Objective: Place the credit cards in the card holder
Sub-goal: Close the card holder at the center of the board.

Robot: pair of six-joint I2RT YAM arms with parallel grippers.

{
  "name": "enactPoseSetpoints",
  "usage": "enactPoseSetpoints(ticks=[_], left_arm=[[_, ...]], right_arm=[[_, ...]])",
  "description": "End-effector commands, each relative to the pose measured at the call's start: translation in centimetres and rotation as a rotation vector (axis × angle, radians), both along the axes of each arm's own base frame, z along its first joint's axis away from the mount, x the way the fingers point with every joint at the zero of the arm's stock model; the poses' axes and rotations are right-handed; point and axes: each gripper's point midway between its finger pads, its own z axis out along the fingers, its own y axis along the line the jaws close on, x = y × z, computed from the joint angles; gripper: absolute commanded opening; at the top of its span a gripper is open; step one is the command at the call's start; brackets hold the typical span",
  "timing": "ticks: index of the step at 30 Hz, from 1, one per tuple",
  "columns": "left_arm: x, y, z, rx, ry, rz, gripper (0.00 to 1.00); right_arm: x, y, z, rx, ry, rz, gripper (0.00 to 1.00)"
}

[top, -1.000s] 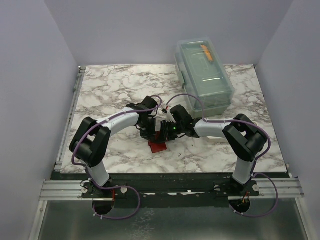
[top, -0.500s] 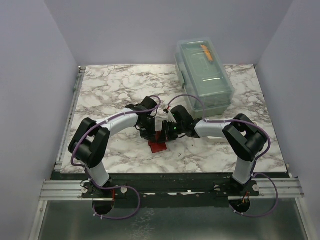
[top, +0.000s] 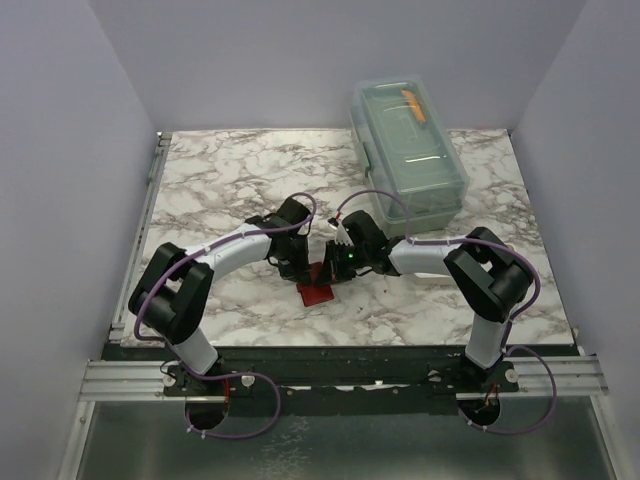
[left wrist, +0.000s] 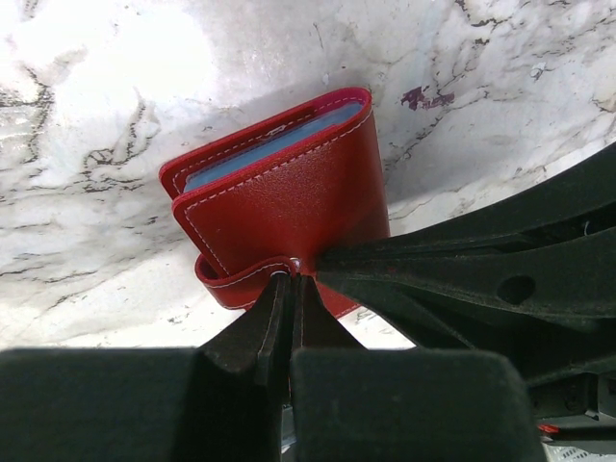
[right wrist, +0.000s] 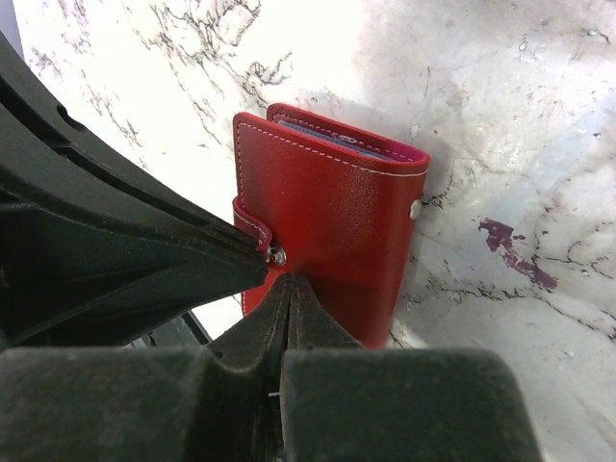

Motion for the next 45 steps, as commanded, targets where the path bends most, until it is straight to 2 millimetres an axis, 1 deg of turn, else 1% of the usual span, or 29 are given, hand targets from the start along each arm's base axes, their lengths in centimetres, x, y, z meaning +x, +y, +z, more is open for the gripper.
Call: enactPoseSetpoints(ticks=[1,5,10,16,23,27,31,32,35,38,42,45], left_arm=[[1.6,-1.9,-0.2,-0.062,-0.074,0.021,0.00],[1.5,-2.2,-0.7,-0.059,-0.058,0.019,0.00],[1.4,-3.1,-1.1,-0.035,-0.058,0.019,0.00],[1.1,-3.2,-3.3,0.041,-0.013,0.070,0.00],[0.9,-2.4,-5.4,0.155,0.007,0.151,0.00],[1.2,-2.1,-6.6,0.199,0.021,0.186,0.00],[1.8,-2.6,-7.4,0.208,0.034,0.212,0.00],[2.1,-3.0,-7.5,0.206,0.034,0.215,0.00],[3.1,-3.2,-7.6,0.230,-0.008,0.234,0.00],[3.5,-3.5,-7.0,0.220,-0.041,0.237,0.00],[3.1,-3.9,-5.9,0.179,-0.041,0.225,0.00],[3.0,-4.3,-5.3,0.135,-0.036,0.231,0.00]], right_arm=[[-2.0,-2.5,-5.9,-0.189,0.080,-0.019,0.00],[-1.9,-2.7,-6.1,-0.201,0.080,-0.023,0.00],[-2.0,-2.9,-6.4,-0.213,0.085,-0.027,0.00],[-2.0,-3.0,-6.6,-0.217,0.090,-0.030,0.00],[-2.4,-3.4,-7.0,-0.228,0.098,-0.035,0.00],[-2.8,-3.8,-7.6,-0.244,0.105,-0.041,0.00],[-3.4,-4.2,-8.2,-0.244,0.121,-0.044,0.00],[-3.5,-4.3,-8.3,-0.242,0.123,-0.045,0.00],[-3.7,-4.4,-8.3,-0.237,0.123,-0.048,0.00],[-3.7,-4.2,-7.8,-0.220,0.114,-0.033,0.00],[-3.4,-4.0,-7.2,-0.216,0.095,-0.031,0.00],[-3.4,-4.0,-7.3,-0.214,0.093,-0.025,0.00]])
